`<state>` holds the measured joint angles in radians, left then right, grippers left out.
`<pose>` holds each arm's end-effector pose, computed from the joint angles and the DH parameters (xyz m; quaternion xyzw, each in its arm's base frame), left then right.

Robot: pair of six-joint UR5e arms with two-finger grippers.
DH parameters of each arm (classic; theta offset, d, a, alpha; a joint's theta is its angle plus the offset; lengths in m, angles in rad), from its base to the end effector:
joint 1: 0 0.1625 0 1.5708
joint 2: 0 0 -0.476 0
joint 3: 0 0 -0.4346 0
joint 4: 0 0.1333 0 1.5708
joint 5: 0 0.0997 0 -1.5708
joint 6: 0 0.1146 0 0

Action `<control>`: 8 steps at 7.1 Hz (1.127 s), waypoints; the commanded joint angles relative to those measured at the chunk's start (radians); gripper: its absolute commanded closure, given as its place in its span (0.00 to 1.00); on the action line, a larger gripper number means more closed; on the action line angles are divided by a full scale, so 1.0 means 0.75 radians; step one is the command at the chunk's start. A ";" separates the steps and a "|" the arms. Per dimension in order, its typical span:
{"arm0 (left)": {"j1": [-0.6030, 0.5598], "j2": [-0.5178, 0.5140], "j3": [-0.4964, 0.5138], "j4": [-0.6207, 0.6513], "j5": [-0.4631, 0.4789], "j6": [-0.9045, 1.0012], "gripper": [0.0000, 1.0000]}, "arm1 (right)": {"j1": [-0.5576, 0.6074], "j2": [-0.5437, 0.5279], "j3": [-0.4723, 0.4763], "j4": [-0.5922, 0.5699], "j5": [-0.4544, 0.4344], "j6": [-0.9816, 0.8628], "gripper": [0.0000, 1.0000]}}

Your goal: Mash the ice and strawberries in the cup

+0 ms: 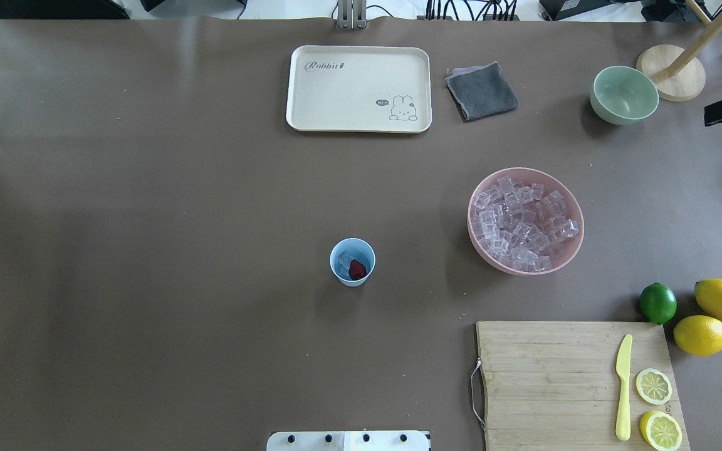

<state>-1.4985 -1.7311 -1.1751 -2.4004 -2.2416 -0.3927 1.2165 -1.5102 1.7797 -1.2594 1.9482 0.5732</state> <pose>-0.0163 -0.6343 0.7523 0.1965 0.3700 -0.0489 0.9067 -0.1191 -0.5845 0.5563 0.1712 -0.2866 0.0494 0.9413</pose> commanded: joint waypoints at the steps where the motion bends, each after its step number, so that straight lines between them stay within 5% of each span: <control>1: 0.038 0.021 -0.002 0.020 0.001 0.004 1.00 | 0.000 -0.003 0.010 0.000 0.000 0.001 0.00; 8: 0.192 0.032 0.004 0.151 -0.001 0.006 1.00 | 0.002 -0.005 0.020 0.002 -0.008 -0.001 0.00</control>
<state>-1.3720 -1.7027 -1.1723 -2.3032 -2.2427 -0.3883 1.2173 -1.5139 1.7926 -1.2581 1.9423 0.5722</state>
